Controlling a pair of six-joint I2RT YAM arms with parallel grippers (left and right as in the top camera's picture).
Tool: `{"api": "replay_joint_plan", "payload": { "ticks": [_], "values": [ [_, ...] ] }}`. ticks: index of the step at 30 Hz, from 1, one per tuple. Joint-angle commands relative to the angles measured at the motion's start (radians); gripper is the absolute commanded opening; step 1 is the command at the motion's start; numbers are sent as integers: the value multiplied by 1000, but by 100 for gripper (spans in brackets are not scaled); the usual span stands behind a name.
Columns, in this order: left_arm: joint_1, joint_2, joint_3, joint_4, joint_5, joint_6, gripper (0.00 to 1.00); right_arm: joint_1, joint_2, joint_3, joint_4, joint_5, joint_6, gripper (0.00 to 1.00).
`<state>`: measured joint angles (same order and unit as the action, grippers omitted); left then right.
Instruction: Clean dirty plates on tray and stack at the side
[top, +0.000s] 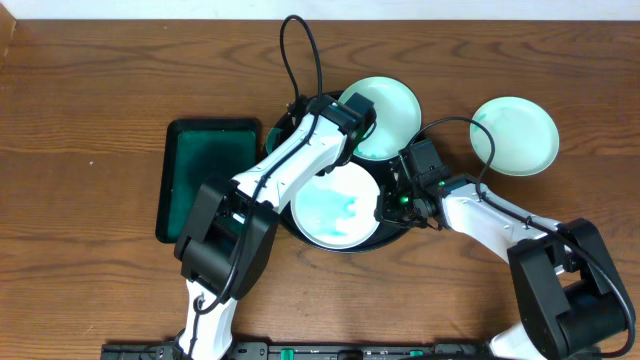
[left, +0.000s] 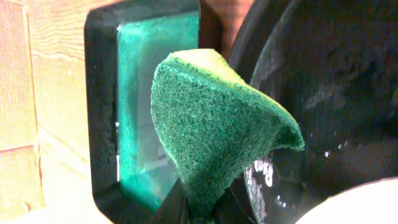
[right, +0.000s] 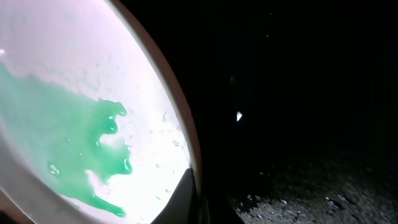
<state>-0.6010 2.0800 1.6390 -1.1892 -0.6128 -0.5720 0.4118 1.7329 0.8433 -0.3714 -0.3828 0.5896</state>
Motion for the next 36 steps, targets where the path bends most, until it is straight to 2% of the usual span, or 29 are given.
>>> {"api": "replay_joint_plan", "payload": {
  "ticks": [1,10,19,28,36],
  "values": [
    [1,11,39,-23,45,-2,7,-5,-15,6,-44,98,-88,1],
    [46,11,41,-18,207,23,7,2,-163,137,-231,269,-266,1],
    [115,11,41,-9,344,49,7,61,-226,257,-365,544,-337,1],
    [120,11,41,-2,352,68,7,184,-227,383,-464,894,-349,1],
    [120,11,41,6,367,71,7,303,-228,465,-504,1205,-441,1]
  ]
}}
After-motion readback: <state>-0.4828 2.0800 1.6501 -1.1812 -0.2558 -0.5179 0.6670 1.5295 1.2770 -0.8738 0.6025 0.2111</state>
